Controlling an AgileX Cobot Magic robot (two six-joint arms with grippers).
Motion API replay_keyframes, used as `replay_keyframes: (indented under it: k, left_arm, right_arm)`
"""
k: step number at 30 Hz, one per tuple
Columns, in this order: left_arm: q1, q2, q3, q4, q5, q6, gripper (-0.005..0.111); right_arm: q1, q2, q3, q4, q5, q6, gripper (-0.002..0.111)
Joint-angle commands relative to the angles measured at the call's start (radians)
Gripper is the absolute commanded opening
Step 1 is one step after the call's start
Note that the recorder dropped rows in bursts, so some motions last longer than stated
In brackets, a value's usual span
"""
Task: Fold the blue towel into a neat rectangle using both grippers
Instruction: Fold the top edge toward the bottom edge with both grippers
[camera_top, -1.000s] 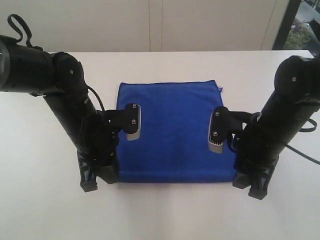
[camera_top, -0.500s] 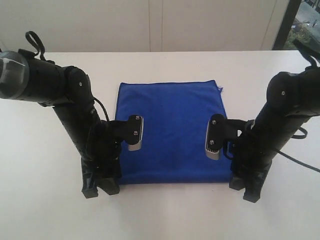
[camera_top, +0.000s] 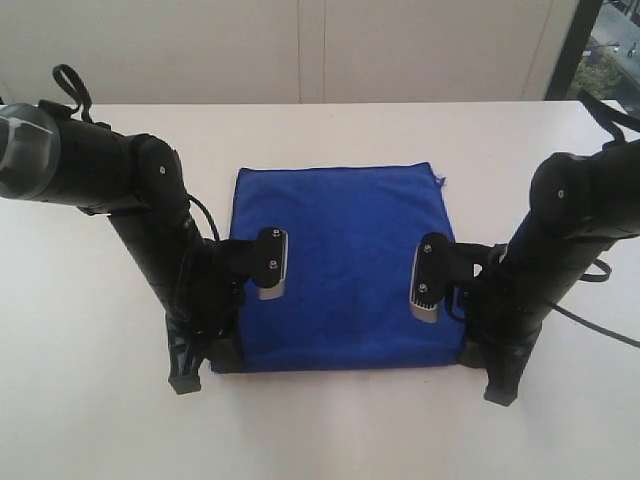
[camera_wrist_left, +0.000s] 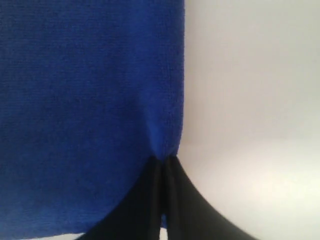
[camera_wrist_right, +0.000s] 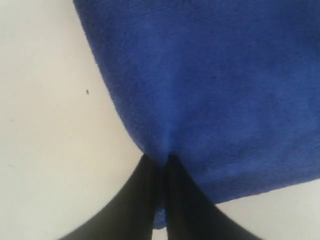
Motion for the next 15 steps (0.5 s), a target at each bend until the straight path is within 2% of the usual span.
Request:
replay_keyframes:
  k: [1, 6, 12, 15]
  left_arm:
    - [-0.003, 0.009, 0.008, 0.014, -0.025, -0.012, 0.0]
    - [-0.003, -0.042, 0.006, 0.063, 0.072, -0.066, 0.0]
    - [-0.003, -0.14, 0.006, 0.071, 0.299, -0.096, 0.0]
    - [-0.003, -0.196, 0.006, 0.074, 0.318, -0.096, 0.0]
  right_arm:
    - [0.001, 0.0, 0.005, -0.002, 0.014, -0.005, 0.0]
    - [0.001, -0.055, 0.005, -0.002, 0.085, -0.005, 0.0]
    - [0.001, -0.185, 0.005, 0.002, 0.259, -0.005, 0.0]
    - [0.001, -0.255, 0.005, 0.009, 0.238, -0.005, 0.0]
